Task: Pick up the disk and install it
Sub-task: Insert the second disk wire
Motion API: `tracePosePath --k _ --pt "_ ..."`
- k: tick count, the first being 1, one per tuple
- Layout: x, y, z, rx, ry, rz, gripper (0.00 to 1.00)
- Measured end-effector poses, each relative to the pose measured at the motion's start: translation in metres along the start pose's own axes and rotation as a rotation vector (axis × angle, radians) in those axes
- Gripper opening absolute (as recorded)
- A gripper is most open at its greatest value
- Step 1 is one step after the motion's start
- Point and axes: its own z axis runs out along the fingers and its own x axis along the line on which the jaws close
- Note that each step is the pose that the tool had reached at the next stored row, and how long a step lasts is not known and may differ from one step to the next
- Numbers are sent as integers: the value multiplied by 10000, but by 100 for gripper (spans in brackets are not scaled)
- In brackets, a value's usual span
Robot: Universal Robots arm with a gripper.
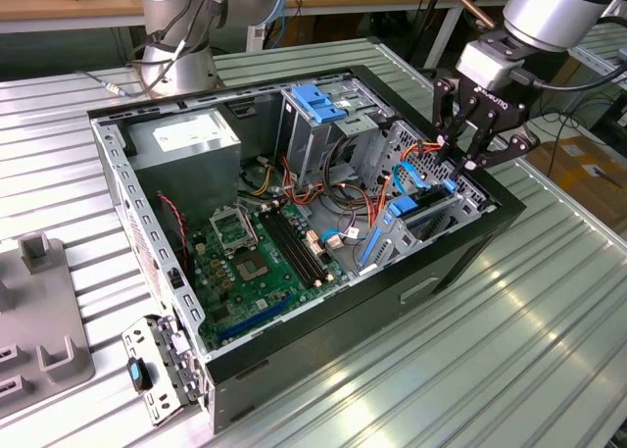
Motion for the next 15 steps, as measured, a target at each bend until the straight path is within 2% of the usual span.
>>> tracePosePath --k 15 --pt "-10 -129 0 0 0 -10 36"
